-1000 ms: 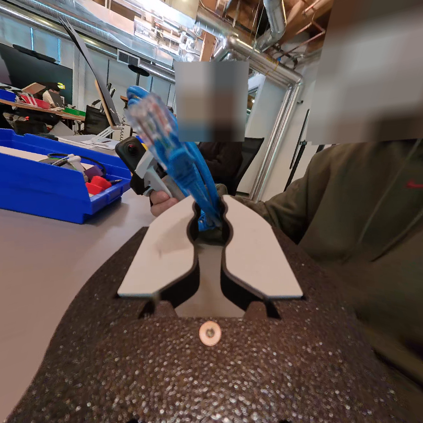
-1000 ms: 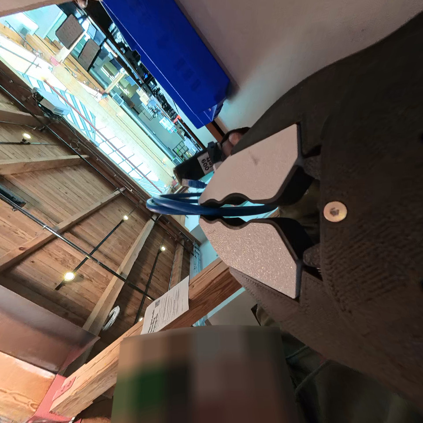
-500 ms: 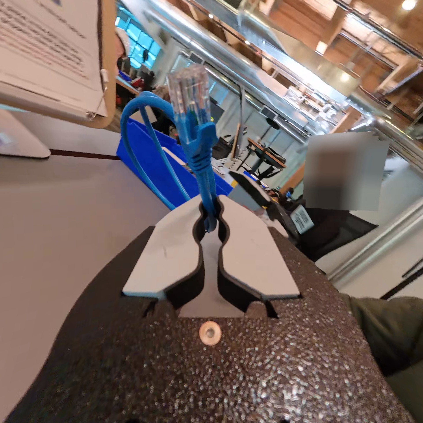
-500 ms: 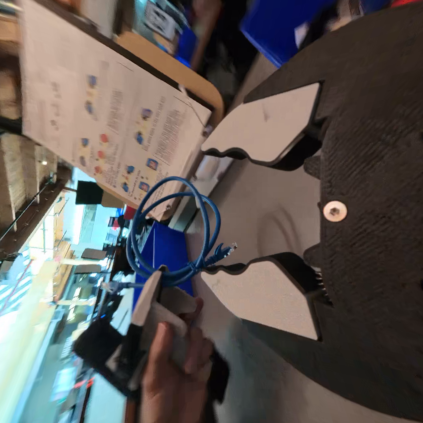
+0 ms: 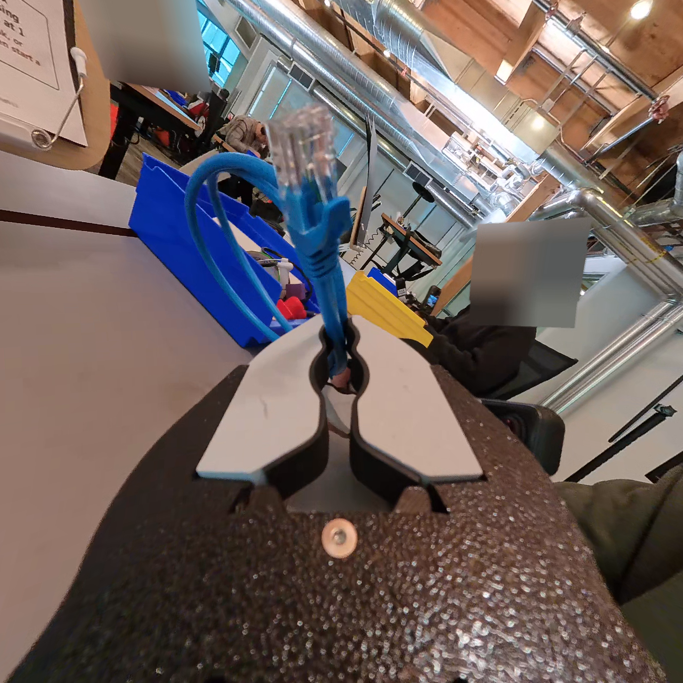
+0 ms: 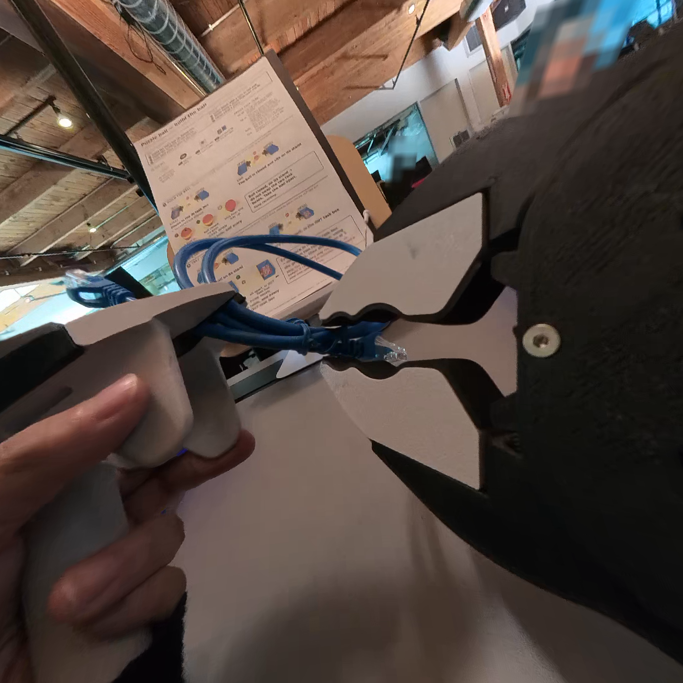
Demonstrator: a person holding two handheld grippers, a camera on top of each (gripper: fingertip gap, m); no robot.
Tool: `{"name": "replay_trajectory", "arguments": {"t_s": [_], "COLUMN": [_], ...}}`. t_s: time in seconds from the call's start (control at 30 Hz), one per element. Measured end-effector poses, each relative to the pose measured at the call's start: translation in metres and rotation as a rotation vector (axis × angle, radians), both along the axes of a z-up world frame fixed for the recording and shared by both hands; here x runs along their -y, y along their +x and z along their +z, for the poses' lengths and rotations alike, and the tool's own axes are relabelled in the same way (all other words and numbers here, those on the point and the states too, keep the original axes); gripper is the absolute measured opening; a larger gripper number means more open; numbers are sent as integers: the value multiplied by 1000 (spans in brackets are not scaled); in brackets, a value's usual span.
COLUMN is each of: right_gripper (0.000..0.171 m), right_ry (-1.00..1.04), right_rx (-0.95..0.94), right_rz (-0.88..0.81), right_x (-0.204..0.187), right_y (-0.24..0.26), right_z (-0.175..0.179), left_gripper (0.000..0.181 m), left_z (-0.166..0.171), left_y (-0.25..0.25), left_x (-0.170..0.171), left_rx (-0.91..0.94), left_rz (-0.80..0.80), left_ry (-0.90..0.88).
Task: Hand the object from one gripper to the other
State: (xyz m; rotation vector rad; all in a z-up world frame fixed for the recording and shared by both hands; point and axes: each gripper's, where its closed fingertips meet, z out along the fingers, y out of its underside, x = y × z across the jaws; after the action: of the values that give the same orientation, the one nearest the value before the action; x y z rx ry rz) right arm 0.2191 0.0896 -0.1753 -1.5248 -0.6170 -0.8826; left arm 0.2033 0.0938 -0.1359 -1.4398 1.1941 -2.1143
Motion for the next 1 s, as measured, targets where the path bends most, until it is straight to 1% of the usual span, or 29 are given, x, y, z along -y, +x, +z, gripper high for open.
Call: {"name": "replay_trajectory", "arguments": {"t_s": [0.1,0.17,0.2,0.3,0.33,0.43,0.5,0.53,0.6,0.67,0.7,0.73,0.8,0.83,0.87,0.93,1.0], "right_gripper": [15,15,15,14,14,15,14,14,14,14,14,14,15,15,14,15,14], "right_ry": [38,78,97,199,228,313,390,409,432,398,395,389,383,388,385,394,403], "right_rx": [-115,-278,-368,-642,-735,-947,-1081,-1163,-1313,-1429,-1464,-1486,-1515,-1530,-1540,-1547,-1565], "right_rz": [43,143,214,408,477,686,818,906,1062,1209,1233,1246,1289,1298,1303,1279,1290], "right_x": [2,3,5,16,22,42,56,63,74,81,81,80,81,82,81,80,81], "right_y": [-3,-11,-17,-22,-21,-14,-8,-7,-3,-6,-6,-7,-9,-8,-8,-5,-1], "right_z": [7,15,19,41,49,71,86,93,101,105,105,105,106,106,106,105,105], "left_gripper": [6,10,15,45,50,54,57,63,69,69,71,69,60,49,47,48,51], "left_z": [9,19,23,27,28,23,11,4,-7,-13,-12,-8,2,6,9,10,13], "left_y": [-5,-10,-13,-15,-16,-15,-10,-9,-7,-8,-10,-15,-25,-29,-31,-36,-42], "left_x": [4,7,7,-1,-6,-29,-48,-54,-53,-42,-33,-23,-8,-4,-2,-1,0], "left_rx": [77,153,187,236,243,204,126,94,64,68,86,117,187,215,237,254,277], "left_rz": [-41,-60,-57,5,18,94,140,140,99,22,-29,-87,-183,-208,-221,-244,-290], "left_ry": [33,62,86,164,188,206,173,153,128,139,145,141,129,129,131,133,110]}}
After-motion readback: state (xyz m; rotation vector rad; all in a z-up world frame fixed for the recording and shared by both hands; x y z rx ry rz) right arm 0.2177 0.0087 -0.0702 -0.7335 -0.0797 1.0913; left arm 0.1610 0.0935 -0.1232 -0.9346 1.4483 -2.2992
